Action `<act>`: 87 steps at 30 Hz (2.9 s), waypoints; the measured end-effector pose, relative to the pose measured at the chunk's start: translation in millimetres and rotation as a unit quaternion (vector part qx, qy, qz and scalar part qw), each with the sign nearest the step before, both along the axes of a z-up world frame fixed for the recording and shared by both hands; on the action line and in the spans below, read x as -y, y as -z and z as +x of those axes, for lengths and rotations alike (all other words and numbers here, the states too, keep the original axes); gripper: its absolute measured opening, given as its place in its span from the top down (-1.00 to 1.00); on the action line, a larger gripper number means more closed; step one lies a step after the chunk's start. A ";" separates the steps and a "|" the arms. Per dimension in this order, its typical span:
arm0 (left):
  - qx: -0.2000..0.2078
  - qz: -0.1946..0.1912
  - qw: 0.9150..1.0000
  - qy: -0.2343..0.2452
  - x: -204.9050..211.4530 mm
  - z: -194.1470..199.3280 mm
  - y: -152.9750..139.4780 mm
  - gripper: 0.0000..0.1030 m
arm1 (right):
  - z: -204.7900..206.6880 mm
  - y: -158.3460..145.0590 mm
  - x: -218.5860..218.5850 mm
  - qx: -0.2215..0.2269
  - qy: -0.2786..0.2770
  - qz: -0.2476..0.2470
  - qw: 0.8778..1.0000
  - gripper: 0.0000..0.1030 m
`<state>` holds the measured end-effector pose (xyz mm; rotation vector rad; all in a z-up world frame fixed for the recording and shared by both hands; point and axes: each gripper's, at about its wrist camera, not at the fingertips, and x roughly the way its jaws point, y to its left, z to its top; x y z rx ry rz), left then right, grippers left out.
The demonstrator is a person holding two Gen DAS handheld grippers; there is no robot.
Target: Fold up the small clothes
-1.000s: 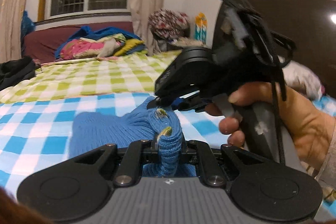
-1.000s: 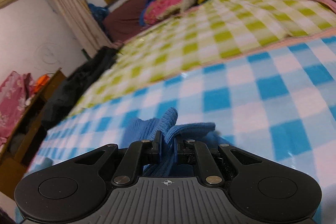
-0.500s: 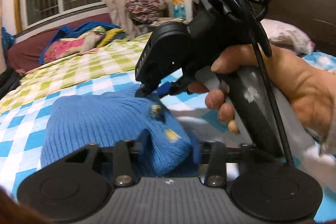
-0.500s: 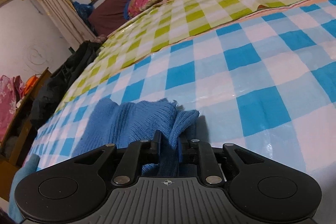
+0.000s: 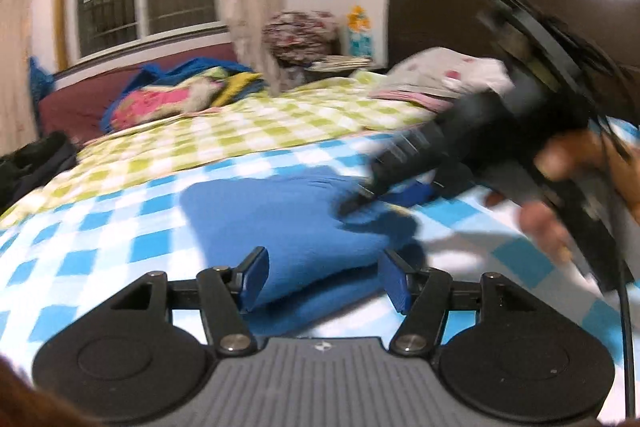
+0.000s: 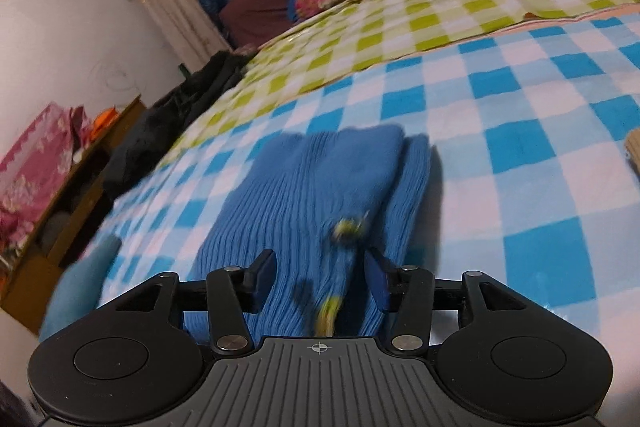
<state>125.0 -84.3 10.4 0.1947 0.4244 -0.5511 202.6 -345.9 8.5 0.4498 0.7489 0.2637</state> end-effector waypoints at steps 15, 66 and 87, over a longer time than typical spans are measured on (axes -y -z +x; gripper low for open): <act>-0.067 -0.048 0.995 -0.063 -37.5 48.5 5.7 -0.29 | -25.9 9.9 12.3 -0.018 0.056 0.007 0.998 0.58; -0.178 -0.078 0.981 0.019 -48.2 51.5 13.9 -0.28 | -48.5 27.2 6.8 -0.059 0.085 0.097 0.990 0.35; -0.128 -0.016 0.991 -0.046 -40.9 15.0 12.1 -0.37 | -94.2 25.8 1.5 -0.013 0.139 0.055 0.989 0.68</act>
